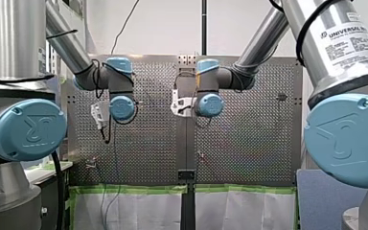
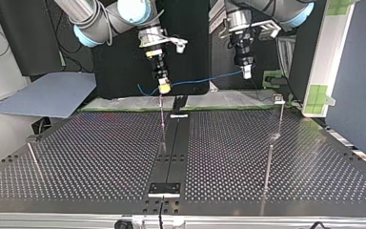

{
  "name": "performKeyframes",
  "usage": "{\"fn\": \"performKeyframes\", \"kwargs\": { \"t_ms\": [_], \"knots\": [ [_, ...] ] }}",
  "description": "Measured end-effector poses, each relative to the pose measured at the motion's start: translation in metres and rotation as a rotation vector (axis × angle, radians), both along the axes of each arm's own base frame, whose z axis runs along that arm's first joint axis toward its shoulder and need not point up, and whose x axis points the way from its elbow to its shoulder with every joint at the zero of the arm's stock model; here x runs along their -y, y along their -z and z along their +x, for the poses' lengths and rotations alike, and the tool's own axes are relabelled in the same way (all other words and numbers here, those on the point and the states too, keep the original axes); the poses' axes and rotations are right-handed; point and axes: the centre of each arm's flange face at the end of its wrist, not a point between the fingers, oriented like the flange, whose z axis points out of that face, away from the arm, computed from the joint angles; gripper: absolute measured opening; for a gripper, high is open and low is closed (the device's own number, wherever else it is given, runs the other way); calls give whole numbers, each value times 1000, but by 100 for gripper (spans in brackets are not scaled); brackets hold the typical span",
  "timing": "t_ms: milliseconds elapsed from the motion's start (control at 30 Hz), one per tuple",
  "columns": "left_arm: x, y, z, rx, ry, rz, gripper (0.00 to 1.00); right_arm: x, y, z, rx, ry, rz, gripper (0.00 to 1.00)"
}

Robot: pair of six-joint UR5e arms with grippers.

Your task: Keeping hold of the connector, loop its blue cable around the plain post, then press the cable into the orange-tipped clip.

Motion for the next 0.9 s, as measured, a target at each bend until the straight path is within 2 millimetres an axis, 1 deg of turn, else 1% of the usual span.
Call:
{"fn": "performKeyframes", "kwargs": {
  "t_ms": [33,133,200,333,433,533,600,800,900],
  "knots": [
    [-1,-8,3,9,-14,-9,5,4,-12,0,7,3,-11,0],
    [-2,-24,9,24,-45,-23,5,14,-38,-2,16,9,-40,0],
    [-2,-33,13,30,-57,-28,5,19,-54,-4,18,12,-58,0],
    [-2,-51,22,41,-75,-29,5,36,-88,-12,31,18,-92,0],
    [-3,-62,30,43,-85,-26,5,51,-104,-18,36,20,-100,0],
    [-4,-73,38,43,-95,-19,5,65,-115,-24,37,19,-102,0],
    [-5,-80,43,41,-103,-9,5,71,-122,-25,37,14,-103,0],
    [-16,-106,63,40,-142,22,5,81,-148,-18,58,-33,-139,0],
    [-24,-124,70,62,-147,6,5,82,-160,-10,74,-65,-161,0]
  ]
}}
